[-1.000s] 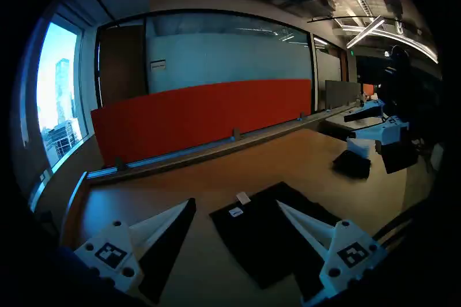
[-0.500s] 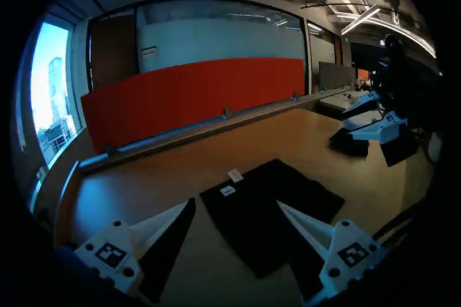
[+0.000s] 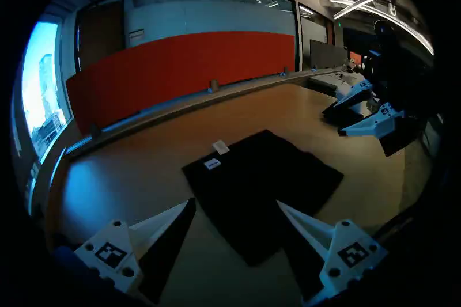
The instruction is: Fold towel
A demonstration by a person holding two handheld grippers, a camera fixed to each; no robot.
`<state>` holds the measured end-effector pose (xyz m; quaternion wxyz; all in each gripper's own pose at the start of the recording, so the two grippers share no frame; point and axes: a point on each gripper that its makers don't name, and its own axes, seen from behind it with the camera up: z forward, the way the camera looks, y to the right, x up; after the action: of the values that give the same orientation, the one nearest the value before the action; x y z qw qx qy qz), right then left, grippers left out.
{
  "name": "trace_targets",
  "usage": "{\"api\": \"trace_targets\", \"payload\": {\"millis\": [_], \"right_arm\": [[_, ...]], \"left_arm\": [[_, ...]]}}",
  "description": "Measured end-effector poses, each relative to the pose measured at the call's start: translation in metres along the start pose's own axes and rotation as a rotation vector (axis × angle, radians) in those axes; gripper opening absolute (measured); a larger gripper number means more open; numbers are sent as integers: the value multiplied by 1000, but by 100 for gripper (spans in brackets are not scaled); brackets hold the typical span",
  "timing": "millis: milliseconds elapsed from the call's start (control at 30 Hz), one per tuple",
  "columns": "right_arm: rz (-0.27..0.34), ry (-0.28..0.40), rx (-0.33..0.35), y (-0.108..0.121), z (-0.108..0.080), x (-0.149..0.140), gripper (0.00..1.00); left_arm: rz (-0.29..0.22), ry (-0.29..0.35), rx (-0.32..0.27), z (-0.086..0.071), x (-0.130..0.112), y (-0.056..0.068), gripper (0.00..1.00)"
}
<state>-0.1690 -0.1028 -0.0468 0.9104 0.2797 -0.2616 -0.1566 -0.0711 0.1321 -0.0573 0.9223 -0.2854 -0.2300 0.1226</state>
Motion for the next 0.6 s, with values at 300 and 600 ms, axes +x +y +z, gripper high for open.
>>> {"api": "trace_targets", "payload": {"millis": [300, 600], "right_arm": [[-1, -71, 40, -15, 15, -33, 100], [-11, -131, 69, -26, 25, -61, 99]], "left_arm": [[2, -77, -34, 16, -36, 11, 93], [-4, -153, -68, 28, -70, 18, 92]]}}
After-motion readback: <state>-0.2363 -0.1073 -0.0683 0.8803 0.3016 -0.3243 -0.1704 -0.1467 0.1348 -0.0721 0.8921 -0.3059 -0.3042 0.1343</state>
